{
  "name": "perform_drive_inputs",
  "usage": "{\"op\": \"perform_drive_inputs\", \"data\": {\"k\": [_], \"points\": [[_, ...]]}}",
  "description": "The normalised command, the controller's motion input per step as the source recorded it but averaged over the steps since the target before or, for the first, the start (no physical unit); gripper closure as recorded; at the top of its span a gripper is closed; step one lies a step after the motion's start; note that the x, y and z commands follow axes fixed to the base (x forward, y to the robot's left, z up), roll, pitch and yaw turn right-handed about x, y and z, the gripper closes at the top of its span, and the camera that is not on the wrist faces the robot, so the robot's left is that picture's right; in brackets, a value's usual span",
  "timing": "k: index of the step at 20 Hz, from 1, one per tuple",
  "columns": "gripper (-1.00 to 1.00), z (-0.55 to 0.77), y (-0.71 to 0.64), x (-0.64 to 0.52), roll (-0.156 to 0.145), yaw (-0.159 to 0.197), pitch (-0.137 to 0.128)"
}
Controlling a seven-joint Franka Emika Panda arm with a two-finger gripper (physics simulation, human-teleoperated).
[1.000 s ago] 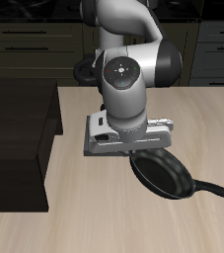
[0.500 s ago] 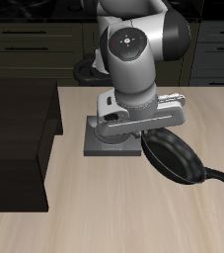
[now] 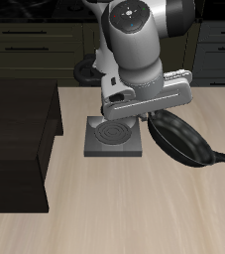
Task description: Place the frypan on the flat stove
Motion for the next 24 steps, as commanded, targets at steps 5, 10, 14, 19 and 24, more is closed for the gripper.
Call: {"op": "perform_drive_inputs", "data": {"k": [5, 10, 14, 19, 24], "points": [[1.0, 0.22, 0.06, -0.3, 0.009, 0.025, -0.042], [1.0, 0.26, 0.01, -0.34, -0.014, 0.022, -0.018], [1.0, 0.25, 0.01, -0.37, 0.003, 0.05, -0.046], [1.0, 0.15, -0.08, -0.22, -0.017, 0.014, -0.018], [1.0, 0.11, -0.06, -0.3, -0.005, 0.023, -0.011]]}}
